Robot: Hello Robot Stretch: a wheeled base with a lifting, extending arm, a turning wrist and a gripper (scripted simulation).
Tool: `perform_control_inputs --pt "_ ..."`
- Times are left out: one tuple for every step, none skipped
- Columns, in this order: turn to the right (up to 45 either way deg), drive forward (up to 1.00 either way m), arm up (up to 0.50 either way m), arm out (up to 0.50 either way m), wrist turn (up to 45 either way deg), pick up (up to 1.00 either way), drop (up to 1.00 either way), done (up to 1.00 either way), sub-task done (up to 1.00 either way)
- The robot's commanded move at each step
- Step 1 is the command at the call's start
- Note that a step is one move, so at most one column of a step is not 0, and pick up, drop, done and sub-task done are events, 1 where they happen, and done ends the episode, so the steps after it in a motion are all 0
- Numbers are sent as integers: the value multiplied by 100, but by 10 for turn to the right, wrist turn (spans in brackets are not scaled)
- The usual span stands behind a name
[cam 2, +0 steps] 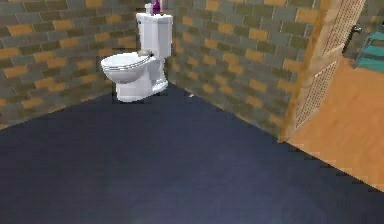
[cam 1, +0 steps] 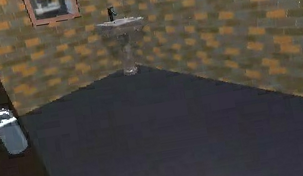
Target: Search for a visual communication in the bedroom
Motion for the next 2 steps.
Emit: perform_control_inputs --pt "0 100 0 0 0 0 0 0 0" --pt "180 0 0 0 0 0 0 0 0"
